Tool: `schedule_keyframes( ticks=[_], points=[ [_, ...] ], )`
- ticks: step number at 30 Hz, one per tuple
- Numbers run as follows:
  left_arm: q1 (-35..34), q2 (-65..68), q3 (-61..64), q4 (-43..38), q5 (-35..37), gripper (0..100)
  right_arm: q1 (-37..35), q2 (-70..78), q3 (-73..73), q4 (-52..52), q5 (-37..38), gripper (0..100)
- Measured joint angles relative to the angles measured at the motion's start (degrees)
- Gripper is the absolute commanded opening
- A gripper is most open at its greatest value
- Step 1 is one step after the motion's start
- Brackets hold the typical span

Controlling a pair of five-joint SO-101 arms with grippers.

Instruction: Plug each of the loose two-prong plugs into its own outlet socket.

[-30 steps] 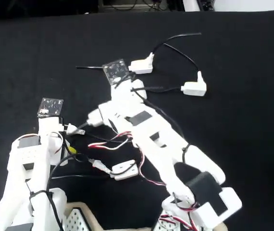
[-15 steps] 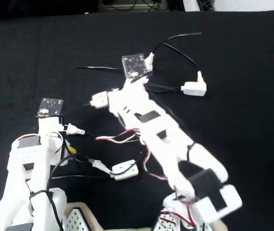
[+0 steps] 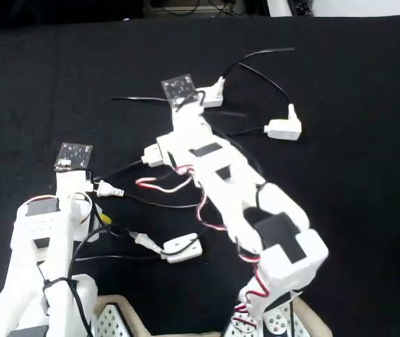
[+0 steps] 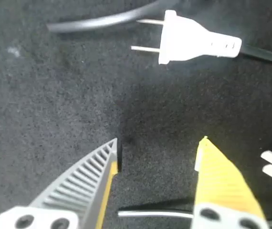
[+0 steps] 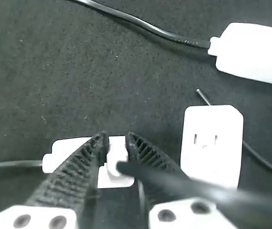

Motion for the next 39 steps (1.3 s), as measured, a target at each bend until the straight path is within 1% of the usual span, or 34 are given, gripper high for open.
schedule_keyframes(
  ticks=[2,3,7,8,10,16,22,24,26,28,29,31,33,36,39],
  points=[
    [0.0,0.0,0.0,0.0,0.0,26,0.0,1.7,-2.8,2.2,0.4,1.8],
    [0.0,0.0,0.0,0.0,0.0,26,0.0,2.4,-4.1,3.2,0.4,3.7],
    [0.0,0.0,0.0,0.0,0.0,26,-0.2,2.4,-6.6,7.7,0.4,19.4],
    [0.0,0.0,0.0,0.0,0.0,26,-0.2,1.5,-5.7,8.9,0.4,22.2],
    [0.0,0.0,0.0,0.0,0.0,26,-0.3,-0.4,-5.5,11.9,0.4,24.5],
    [0.0,0.0,0.0,0.0,0.0,26,-1.7,-7.0,-3.7,17.4,0.4,24.4],
    [0.0,0.0,0.0,0.0,0.0,26,-3.1,-14.6,1.5,18.1,0.4,24.3],
    [0.0,0.0,0.0,0.0,0.0,26,-4.4,-16.6,3.5,18.1,0.4,20.1],
    [0.0,0.0,0.0,0.0,0.0,26,-6.2,-17.3,5.5,18.1,0.4,11.1],
    [0.0,0.0,0.0,0.0,0.0,26,-7.9,-17.4,6.2,18.1,0.4,1.9],
    [0.0,0.0,0.0,0.0,0.0,26,-8.6,-17.2,6.2,17.8,0.4,1.1],
    [0.0,0.0,0.0,0.0,0.0,26,-10.1,-15.7,6.2,15.5,0.4,2.7],
    [0.0,0.0,0.0,0.0,0.0,26,-11.1,-13.3,6.2,13.2,0.4,1.1],
    [0.0,0.0,0.0,0.0,0.0,26,-11.3,-8.4,6.0,10.3,0.4,1.2],
    [0.0,0.0,0.0,0.0,0.0,26,-10.9,-3.7,3.7,9.8,0.4,1.2]
  ],
)
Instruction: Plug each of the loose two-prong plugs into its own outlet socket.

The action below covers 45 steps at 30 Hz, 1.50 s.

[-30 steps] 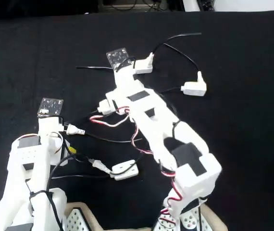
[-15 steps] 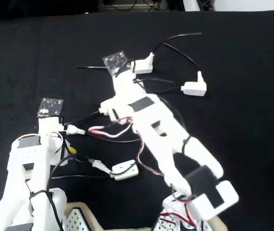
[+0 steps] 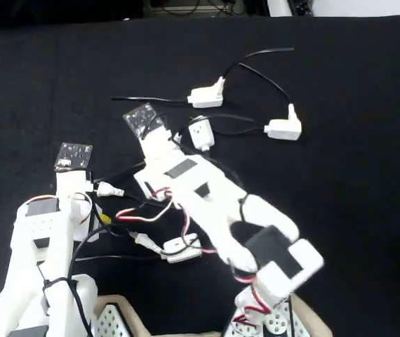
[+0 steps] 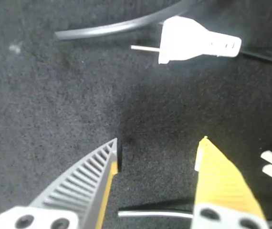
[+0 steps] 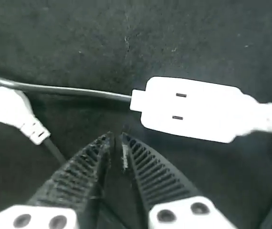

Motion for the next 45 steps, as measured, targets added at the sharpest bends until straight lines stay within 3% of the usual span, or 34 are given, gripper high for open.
schedule_keyframes(
  ticks=[5,12,18,24,28,33,37,45],
  points=[
    [0.0,0.0,0.0,0.0,0.0,26,5.7,4.7,-5.0,-1.3,0.1,1.5],
    [0.0,0.0,0.0,0.0,0.0,26,11.4,3.2,-2.5,-11.3,0.1,1.5],
    [0.0,0.0,0.0,0.0,0.0,26,7.1,-12.6,8.4,-7.5,4.7,1.6],
    [0.0,0.0,0.0,0.0,0.0,26,5.9,-37.2,16.5,7.4,6.6,13.1],
    [0.0,0.0,0.0,0.0,0.0,26,6.0,-47.6,17.6,19.7,6.7,14.0],
    [0.0,0.0,0.0,0.0,0.0,26,3.8,-48.7,19.1,28.0,6.8,19.3],
    [0.0,0.0,0.0,0.0,0.0,26,-3.5,-44.7,20.5,30.4,7.3,27.4],
    [-1.1,0.0,0.0,0.0,-0.1,26,-13.7,-33.7,20.5,26.5,7.2,28.2]
  ],
)
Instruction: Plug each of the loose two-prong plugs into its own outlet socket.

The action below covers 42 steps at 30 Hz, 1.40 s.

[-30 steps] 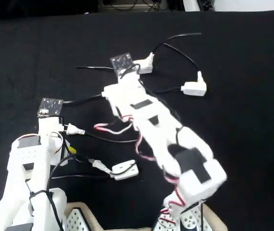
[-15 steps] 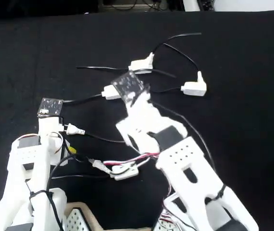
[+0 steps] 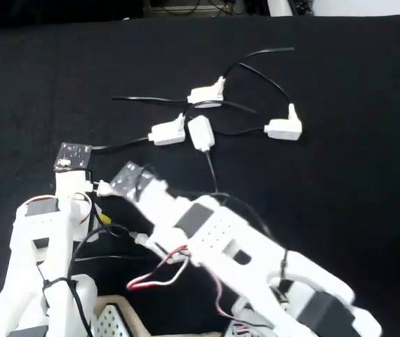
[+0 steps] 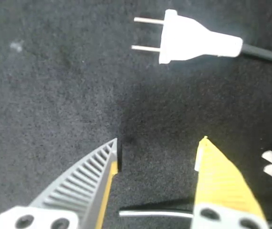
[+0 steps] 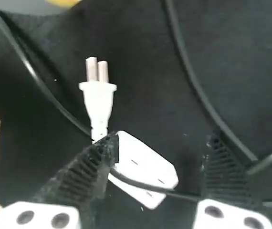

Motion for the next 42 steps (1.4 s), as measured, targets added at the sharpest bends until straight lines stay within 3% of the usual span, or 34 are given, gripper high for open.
schedule_keyframes(
  ticks=[11,17,27,35,38,42],
  points=[
    [-12.6,0.0,-0.4,-4.6,0.1,26,-2.0,4.7,0.0,-3.0,-0.6,28.2],
    [-17.6,0.0,-1.8,-4.7,3.6,26,-5.5,4.7,0.0,-3.0,-3.2,28.2],
    [-18.0,0.0,-1.8,-6.3,4.0,26,-5.5,4.7,-0.6,-2.1,-3.6,28.2],
    [-18.3,0.0,-1.8,-6.3,4.2,26,-8.2,8.6,-3.3,-3.5,-10.7,28.1],
    [-18.4,0.0,-1.8,-6.3,4.2,26,-8.4,12.7,-3.6,-6.1,-12.0,22.7],
    [-18.4,0.0,-1.8,-6.3,4.2,26,-7.6,15.1,-3.6,-9.4,-12.0,4.3]
  ],
)
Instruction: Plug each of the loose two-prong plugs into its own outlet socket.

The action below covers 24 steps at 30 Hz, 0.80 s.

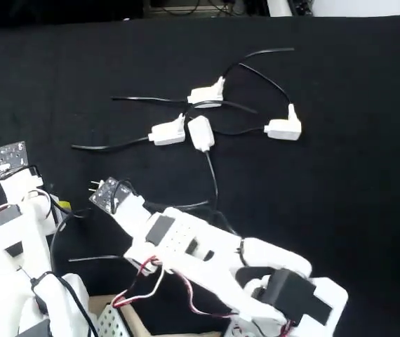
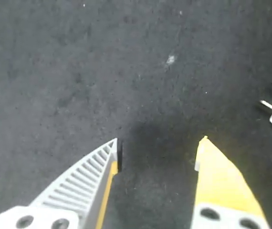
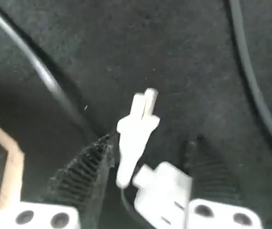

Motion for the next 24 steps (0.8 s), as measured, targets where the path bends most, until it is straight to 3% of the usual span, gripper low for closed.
schedule_keyframes(
  ticks=[1,7,16,24],
  points=[
    [0.0,0.0,0.0,0.0,0.0,26,1.1,0.0,0.0,-1.0,0.0,0.5],
    [0.0,0.0,0.0,0.0,0.0,26,10.6,-5.5,0.0,-4.7,-1.0,1.2],
    [0.0,0.0,0.0,0.0,0.0,26,25.4,-13.6,0.0,-12.1,-21.0,1.2],
    [0.0,0.0,0.0,0.0,0.0,26,31.8,-14.8,0.0,-12.3,-22.1,1.2]
  ],
)
